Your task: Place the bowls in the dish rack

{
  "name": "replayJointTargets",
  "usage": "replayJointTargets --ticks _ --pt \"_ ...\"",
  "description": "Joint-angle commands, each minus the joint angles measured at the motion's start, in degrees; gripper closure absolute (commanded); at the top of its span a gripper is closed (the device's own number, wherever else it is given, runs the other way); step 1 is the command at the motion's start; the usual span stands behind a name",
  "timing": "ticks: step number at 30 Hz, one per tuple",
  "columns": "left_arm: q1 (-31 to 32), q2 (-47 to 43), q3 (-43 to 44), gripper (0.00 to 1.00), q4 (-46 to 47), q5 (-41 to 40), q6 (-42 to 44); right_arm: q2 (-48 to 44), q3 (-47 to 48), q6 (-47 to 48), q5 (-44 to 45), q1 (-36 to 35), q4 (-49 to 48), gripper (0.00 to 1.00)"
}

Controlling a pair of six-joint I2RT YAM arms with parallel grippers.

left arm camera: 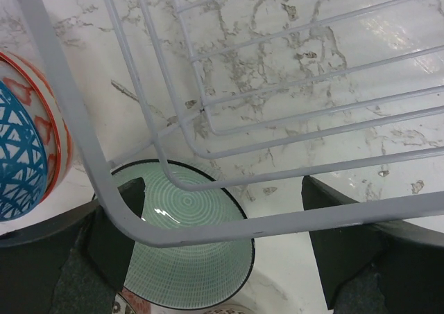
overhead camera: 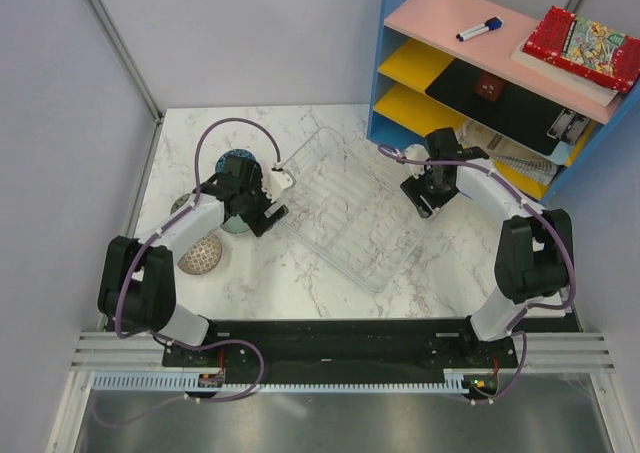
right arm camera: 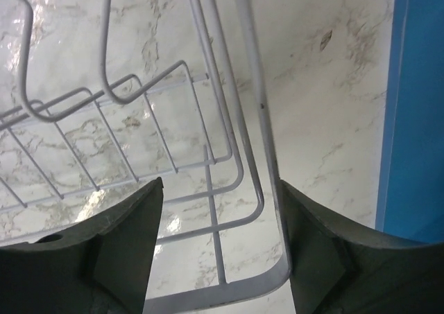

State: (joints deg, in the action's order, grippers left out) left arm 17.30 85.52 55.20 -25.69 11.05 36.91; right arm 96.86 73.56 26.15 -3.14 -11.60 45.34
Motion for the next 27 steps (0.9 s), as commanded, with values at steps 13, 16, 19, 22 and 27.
replayJointTargets --ticks 13,16,19,22,27 --pt "4.9 7.6 9.9 0.00 5.9 -3.1 -4.3 -10.3 -4.8 -2.6 -5.8 -6.5 3.6 0.20" --pt "5.4 7.9 10.5 0.00 6.0 -3.6 -4.2 -9.5 -6.0 -2.8 -5.8 -6.5 2.0 0.20" --pt "6.0 8.4 11.0 0.00 5.9 -4.1 -3.8 -8.7 -6.3 -3.1 -6.3 -6.5 1.3 0.20" --pt "6.4 9.4 12.0 0.00 6.0 -5.2 -3.5 -8.5 -6.3 -3.7 -7.8 -6.6 1.4 0.20" --pt "6.7 11.4 14.4 0.00 5.9 -6.4 -3.9 -10.4 -8.0 -4.4 -9.4 -8.4 2.3 0.20"
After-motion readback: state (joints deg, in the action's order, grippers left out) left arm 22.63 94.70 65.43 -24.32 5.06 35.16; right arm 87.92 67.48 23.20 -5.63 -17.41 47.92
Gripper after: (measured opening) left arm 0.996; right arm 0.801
